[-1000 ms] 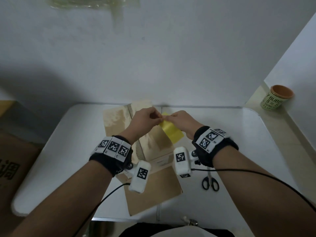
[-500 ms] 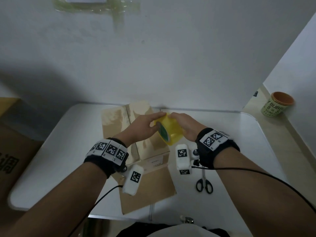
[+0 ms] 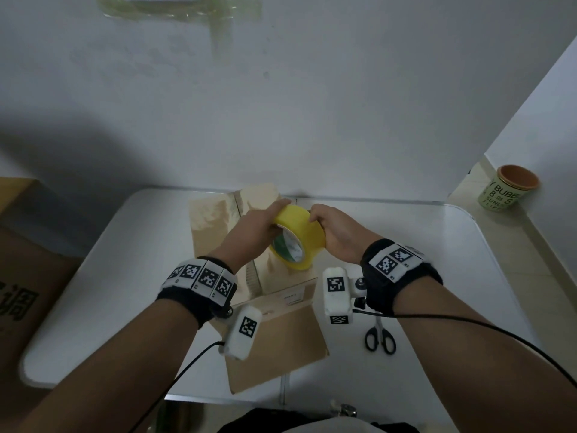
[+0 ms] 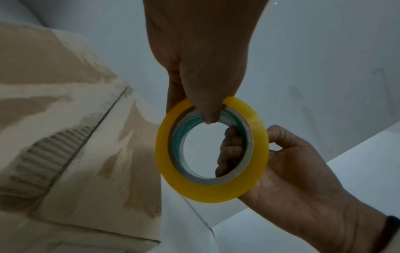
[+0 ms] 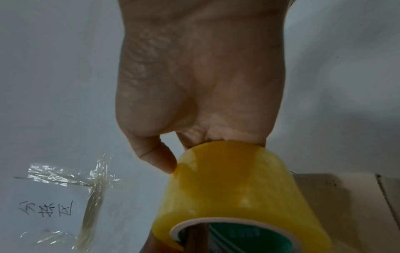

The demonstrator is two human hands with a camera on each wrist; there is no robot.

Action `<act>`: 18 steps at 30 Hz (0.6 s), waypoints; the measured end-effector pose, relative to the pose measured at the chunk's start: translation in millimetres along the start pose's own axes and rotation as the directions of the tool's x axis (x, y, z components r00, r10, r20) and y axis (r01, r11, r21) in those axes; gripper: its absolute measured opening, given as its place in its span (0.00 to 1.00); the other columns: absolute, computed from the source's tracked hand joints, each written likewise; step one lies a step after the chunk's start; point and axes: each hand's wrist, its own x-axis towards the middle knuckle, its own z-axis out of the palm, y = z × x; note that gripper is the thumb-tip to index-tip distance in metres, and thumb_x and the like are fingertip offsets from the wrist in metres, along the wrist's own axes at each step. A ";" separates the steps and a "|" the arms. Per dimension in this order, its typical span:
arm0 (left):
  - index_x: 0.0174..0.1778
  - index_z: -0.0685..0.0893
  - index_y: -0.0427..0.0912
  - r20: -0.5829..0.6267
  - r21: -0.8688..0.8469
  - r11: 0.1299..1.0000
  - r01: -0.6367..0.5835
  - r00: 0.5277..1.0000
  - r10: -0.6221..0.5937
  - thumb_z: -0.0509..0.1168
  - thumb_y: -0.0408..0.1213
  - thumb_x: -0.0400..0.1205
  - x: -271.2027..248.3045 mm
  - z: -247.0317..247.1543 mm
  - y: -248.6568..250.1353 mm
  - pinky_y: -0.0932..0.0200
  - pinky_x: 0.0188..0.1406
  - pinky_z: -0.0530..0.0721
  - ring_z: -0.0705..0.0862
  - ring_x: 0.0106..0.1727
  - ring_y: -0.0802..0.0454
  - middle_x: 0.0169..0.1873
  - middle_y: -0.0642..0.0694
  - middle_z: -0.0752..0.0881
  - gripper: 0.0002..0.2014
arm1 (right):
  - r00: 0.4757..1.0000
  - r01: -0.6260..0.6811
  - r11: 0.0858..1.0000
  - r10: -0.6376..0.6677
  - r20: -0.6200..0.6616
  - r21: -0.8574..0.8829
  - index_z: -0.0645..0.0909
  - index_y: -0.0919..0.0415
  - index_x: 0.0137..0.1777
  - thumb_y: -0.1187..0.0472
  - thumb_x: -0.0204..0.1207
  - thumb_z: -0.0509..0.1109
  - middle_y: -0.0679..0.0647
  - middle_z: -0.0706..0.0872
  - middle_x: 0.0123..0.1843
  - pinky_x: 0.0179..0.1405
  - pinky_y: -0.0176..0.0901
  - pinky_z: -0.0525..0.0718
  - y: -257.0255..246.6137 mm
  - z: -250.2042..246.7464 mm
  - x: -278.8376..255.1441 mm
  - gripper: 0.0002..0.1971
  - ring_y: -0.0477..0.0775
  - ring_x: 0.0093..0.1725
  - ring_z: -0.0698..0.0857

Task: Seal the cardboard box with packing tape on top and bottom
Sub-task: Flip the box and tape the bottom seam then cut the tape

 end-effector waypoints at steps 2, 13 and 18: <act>0.80 0.66 0.51 -0.013 -0.008 1.000 -0.006 1.000 0.005 0.60 0.36 0.85 -1.1 -0.6 -2.3 0.50 0.46 0.82 0.86 0.48 0.40 0.49 0.37 0.88 0.26 | 1.000 0.000 1.000 0.000 0.003 -0.008 0.70 0.59 0.40 0.59 0.61 0.63 0.59 0.71 0.49 0.48 0.55 0.68 -1.5 2.3 3.3 0.09 0.60 0.50 0.71; 0.81 0.65 0.49 -0.056 -0.054 0.998 -0.021 0.998 0.018 0.60 0.32 0.84 -12.0 -4.7 -9.0 0.48 0.49 0.83 0.86 0.49 0.39 0.50 0.36 0.87 0.28 | 0.995 0.029 0.997 -0.022 0.097 -0.072 0.74 0.63 0.54 0.66 0.56 0.60 0.62 0.74 0.50 0.48 0.53 0.71 -0.9 14.8 -0.2 0.22 0.62 0.50 0.73; 0.81 0.64 0.49 -0.063 -0.025 0.999 -0.022 0.998 0.021 0.59 0.32 0.85 -12.7 -6.8 -11.5 0.48 0.49 0.83 0.86 0.49 0.40 0.51 0.37 0.86 0.28 | 0.995 0.016 0.997 -0.009 0.097 -0.072 0.76 0.67 0.70 0.52 0.83 0.61 0.62 0.85 0.64 0.65 0.55 0.79 4.7 12.3 4.5 0.22 0.63 0.63 0.83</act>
